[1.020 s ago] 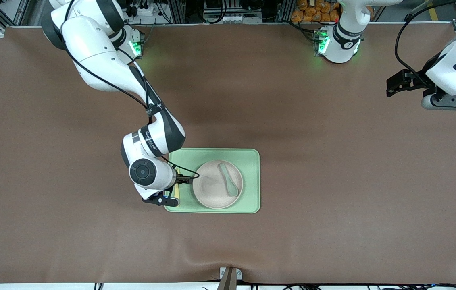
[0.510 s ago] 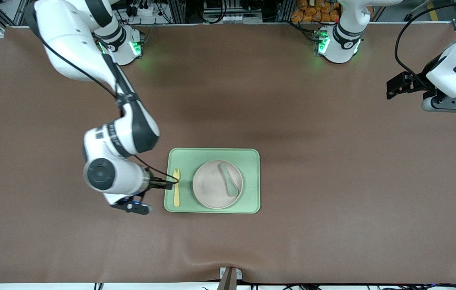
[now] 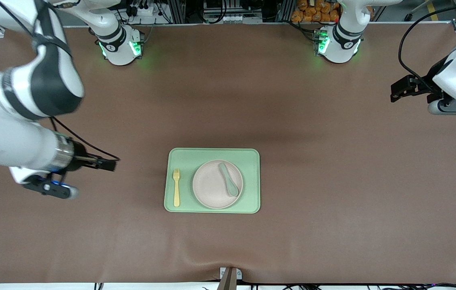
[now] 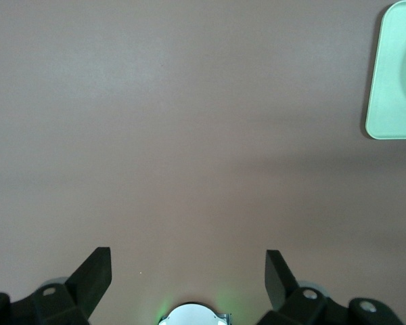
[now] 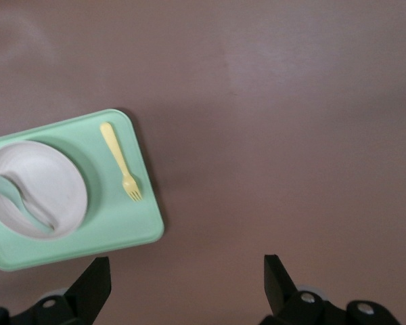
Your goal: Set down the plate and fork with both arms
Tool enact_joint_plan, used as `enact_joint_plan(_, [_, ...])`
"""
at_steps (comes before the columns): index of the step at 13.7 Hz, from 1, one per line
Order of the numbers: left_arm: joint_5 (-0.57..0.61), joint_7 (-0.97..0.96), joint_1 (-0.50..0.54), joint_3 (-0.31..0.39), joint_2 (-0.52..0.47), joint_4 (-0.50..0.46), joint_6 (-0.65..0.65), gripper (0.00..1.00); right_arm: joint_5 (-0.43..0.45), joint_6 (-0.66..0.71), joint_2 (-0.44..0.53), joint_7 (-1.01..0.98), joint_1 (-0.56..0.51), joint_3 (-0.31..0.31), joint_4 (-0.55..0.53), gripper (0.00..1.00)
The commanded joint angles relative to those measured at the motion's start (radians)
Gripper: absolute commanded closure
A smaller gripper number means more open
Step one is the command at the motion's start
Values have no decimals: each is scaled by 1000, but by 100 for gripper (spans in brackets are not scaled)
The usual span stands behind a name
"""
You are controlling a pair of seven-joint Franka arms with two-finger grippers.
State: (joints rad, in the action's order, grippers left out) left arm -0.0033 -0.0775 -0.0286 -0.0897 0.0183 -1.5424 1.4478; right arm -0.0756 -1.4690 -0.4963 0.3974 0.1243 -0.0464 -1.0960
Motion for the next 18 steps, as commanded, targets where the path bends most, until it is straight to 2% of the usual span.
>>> enact_joint_plan(1, [-18, 16, 12, -7, -1, 4, 5, 0, -20, 76, 106, -191, -101, -18, -41, 0])
enact_joint_plan(3, [-43, 16, 12, -5, -1, 5, 8, 0, -26, 139, 159, -288, -159, -18, -44, 0])
enact_joint_plan(6, [-49, 12, 10, -5, 11, 4, 20, 0, -24, 188, 238, -354, -192, -13, -61, 0])
enact_joint_plan(11, [-49, 5, 10, -5, 9, 7, 22, 0, -15, 182, 326, -429, -207, 6, -146, 0])
enact_joint_plan(14, [-46, -2, 7, -7, 11, 5, 36, 0, -9, 167, 326, -442, -207, 11, -166, 0])
enact_joint_plan(18, [-49, -4, 9, -7, 8, 8, 71, 0, -6, 96, 406, -442, -178, 14, -287, 0])
